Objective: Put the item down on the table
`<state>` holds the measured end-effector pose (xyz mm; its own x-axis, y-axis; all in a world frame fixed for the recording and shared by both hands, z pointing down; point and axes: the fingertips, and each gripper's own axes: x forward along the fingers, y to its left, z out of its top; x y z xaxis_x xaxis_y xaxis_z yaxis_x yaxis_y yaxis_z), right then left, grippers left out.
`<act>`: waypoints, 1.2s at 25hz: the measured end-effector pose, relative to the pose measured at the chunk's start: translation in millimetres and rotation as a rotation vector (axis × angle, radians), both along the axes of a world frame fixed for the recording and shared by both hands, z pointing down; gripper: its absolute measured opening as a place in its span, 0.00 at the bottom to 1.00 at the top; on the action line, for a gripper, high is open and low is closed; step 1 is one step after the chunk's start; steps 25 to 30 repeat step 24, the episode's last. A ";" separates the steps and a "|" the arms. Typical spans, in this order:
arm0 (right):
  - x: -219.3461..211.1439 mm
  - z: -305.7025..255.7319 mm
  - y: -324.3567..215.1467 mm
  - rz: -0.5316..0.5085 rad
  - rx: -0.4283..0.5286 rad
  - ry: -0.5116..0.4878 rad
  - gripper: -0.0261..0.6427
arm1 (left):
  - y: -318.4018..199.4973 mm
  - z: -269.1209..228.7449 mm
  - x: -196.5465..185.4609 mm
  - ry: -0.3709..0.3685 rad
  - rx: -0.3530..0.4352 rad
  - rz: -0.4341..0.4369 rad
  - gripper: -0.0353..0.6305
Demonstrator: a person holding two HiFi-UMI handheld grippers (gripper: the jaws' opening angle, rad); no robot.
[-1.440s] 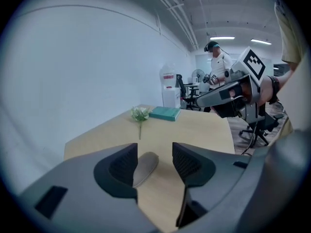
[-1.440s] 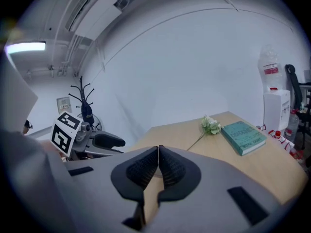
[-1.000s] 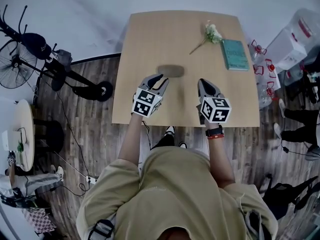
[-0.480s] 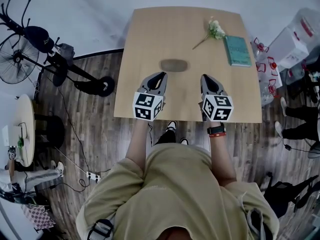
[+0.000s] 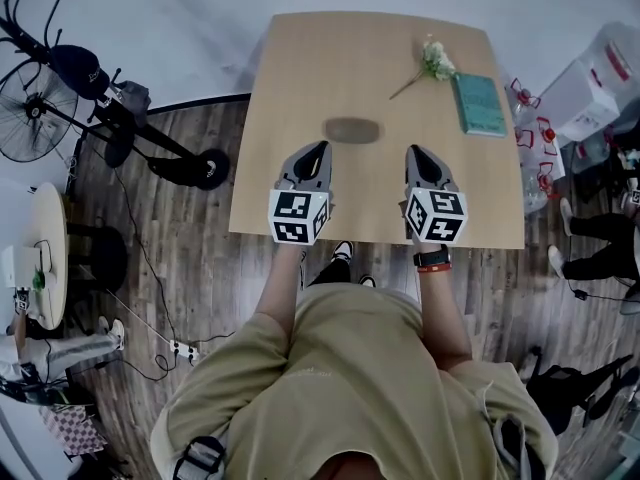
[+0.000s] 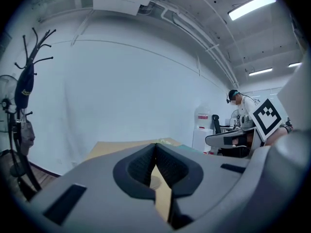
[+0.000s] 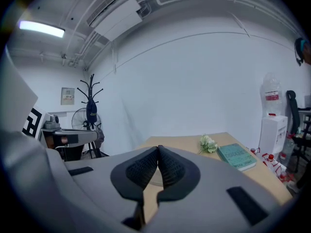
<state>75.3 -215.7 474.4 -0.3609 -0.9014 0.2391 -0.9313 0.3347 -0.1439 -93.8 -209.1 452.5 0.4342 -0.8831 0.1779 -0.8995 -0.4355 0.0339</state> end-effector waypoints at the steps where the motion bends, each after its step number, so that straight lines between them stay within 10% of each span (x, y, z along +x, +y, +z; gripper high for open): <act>1: -0.1 -0.1 -2.1 0.006 0.003 0.007 0.05 | -2.0 -1.4 -0.9 0.004 0.011 -0.006 0.09; 30: -22.5 43.4 -79.8 0.050 -0.118 0.039 0.06 | -122.4 70.3 -39.4 -0.002 -0.082 0.037 0.09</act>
